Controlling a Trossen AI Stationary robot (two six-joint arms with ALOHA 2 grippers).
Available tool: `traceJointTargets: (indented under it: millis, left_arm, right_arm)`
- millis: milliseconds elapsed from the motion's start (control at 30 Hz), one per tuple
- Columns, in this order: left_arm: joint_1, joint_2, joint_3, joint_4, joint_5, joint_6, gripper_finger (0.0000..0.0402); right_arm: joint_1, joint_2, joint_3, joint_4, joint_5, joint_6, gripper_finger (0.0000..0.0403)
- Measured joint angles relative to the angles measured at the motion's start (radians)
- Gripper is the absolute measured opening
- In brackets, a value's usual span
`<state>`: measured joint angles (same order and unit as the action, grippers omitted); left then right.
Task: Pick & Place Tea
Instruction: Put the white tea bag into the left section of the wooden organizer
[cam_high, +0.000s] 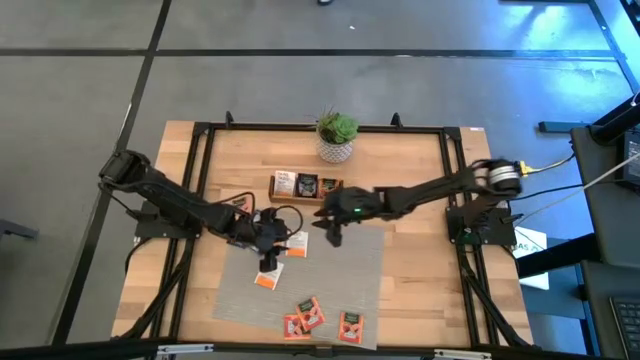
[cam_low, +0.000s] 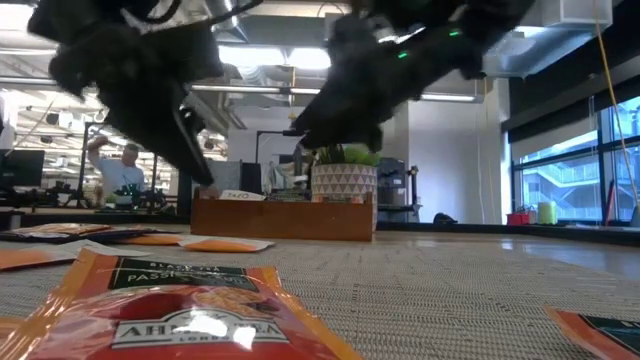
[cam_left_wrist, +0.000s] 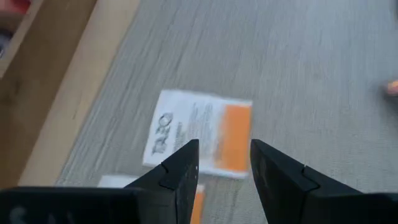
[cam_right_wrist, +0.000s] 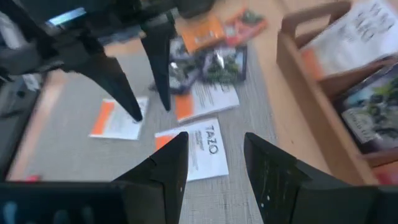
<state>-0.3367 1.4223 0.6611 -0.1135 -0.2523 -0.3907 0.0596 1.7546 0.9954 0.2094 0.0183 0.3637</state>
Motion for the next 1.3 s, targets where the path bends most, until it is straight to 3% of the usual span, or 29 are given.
traceJointTargets:
  millis: [233, 400, 767, 1300]
  left_arm:
    - [-0.016, 0.013, -0.128, 0.253, 0.016, -0.007, 0.0140]
    - [-0.026, 0.069, -0.158, 0.333, 0.032, -0.007, 0.0140]
    - [-0.037, 0.250, -0.151, 0.486, 0.057, -0.001, 0.0140]
    - [-0.041, 0.274, -0.152, 0.492, 0.049, 0.011, 0.0137]
  right_arm:
    - [-0.009, 0.191, 0.207, -0.122, -0.049, 0.028, 0.0157]
    - [-0.012, 0.263, 0.285, -0.196, -0.065, 0.029, 0.0157]
    - [-0.020, 0.319, 0.294, -0.205, -0.079, 0.152, 0.0157]
    - [-0.035, 0.339, 0.294, -0.309, -0.185, 0.364, 0.0157]
